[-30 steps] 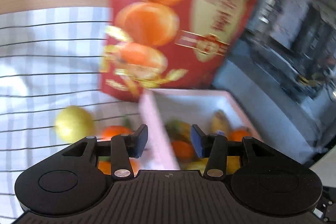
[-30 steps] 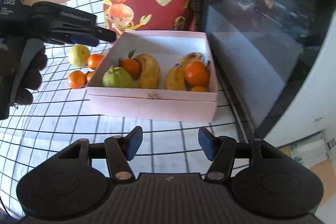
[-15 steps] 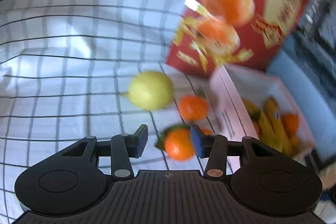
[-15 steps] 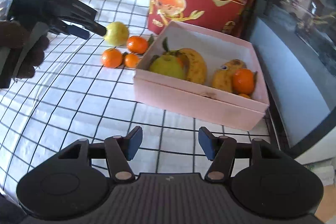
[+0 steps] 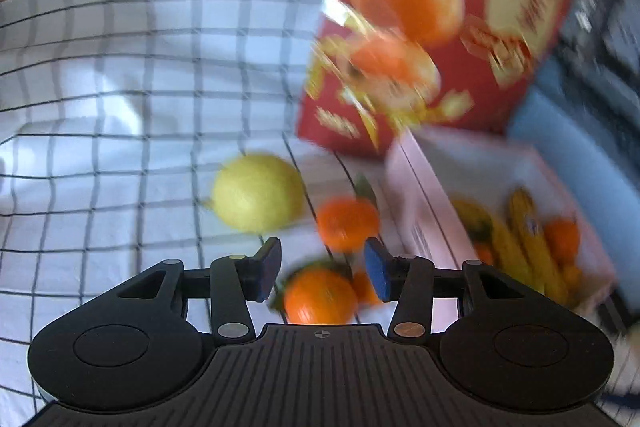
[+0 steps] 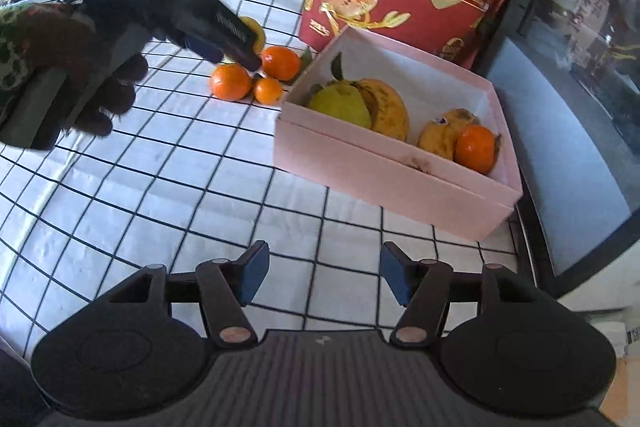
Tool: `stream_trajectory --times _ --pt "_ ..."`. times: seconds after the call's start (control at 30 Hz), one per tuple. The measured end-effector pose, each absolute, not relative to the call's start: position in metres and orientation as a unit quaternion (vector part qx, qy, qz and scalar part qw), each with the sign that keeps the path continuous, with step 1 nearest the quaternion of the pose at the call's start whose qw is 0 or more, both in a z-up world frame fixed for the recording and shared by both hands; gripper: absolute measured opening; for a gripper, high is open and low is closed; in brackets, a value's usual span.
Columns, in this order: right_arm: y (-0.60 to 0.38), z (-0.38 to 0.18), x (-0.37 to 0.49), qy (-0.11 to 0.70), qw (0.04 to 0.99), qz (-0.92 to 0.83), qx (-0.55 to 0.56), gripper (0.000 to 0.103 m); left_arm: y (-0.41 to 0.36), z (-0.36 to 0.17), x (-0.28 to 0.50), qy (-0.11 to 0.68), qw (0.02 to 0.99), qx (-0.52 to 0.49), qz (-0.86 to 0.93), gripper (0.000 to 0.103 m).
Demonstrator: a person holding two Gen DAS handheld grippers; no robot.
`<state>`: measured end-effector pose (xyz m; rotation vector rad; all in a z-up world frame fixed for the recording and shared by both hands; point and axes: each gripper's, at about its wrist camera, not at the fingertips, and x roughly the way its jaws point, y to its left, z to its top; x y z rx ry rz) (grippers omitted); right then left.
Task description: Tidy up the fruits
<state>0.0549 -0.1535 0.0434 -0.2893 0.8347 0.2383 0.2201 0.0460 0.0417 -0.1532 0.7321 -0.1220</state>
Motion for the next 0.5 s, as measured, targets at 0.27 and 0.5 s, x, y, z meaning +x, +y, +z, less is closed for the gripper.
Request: stream_trajectory --times 0.27,0.5 --pt "-0.168 0.037 0.051 0.417 0.894 0.098 -0.133 0.062 0.07 0.061 0.263 0.313 0.948 -0.061 -0.003 0.05" --pt "-0.17 0.043 0.049 0.406 0.9 0.096 -0.129 0.062 0.068 0.043 0.281 0.339 0.94 0.004 -0.02 0.051"
